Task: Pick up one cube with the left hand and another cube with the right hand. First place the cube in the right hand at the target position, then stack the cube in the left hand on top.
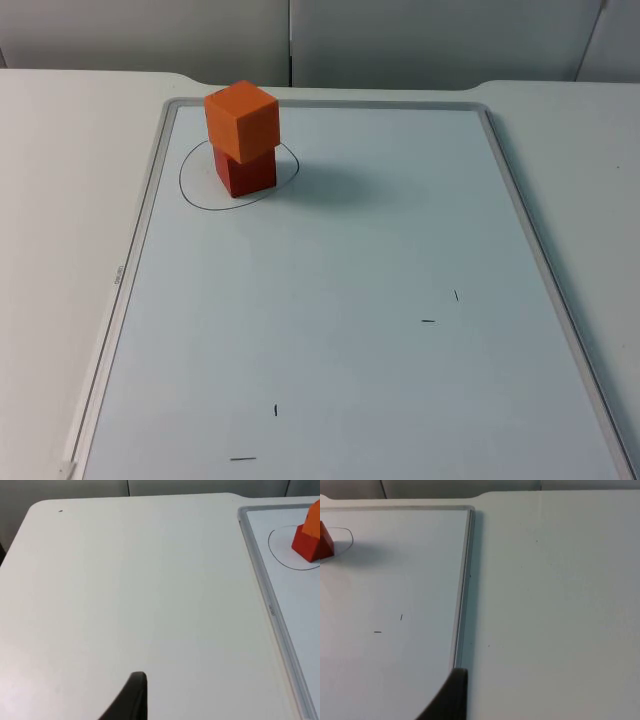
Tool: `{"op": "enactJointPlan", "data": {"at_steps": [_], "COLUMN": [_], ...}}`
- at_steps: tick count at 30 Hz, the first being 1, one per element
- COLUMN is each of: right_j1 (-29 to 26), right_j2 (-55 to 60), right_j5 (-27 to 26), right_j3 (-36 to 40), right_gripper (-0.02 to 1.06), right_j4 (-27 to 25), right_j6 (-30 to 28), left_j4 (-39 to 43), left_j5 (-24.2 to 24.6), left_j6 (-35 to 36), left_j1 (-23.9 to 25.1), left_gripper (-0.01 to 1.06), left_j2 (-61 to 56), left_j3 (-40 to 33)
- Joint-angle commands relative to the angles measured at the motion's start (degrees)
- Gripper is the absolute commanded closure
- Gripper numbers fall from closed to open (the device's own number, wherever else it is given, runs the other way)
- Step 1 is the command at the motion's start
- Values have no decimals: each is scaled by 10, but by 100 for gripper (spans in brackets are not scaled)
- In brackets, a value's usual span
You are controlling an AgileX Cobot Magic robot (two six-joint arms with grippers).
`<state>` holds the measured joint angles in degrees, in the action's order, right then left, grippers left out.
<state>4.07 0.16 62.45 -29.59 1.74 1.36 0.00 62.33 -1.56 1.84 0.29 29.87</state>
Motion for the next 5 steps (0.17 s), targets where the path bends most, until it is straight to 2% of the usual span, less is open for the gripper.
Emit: {"op": "enactJointPlan", "data": {"at_steps": [1, 5], "right_j1": [-4, -32], "right_j2": [-2, -2], "right_j5": [-7, -7], "right_j3": [4, 4], "right_gripper": [0, 0], "right_j4": [-2, -2], "right_j6": [1, 1], "left_j4": [0, 0], "left_j5": [-6, -6], "left_j6": [3, 3], "left_j1": [1, 1], "left_gripper": [0, 0], "left_j2": [-3, -3], "left_j3": [-4, -4]}}
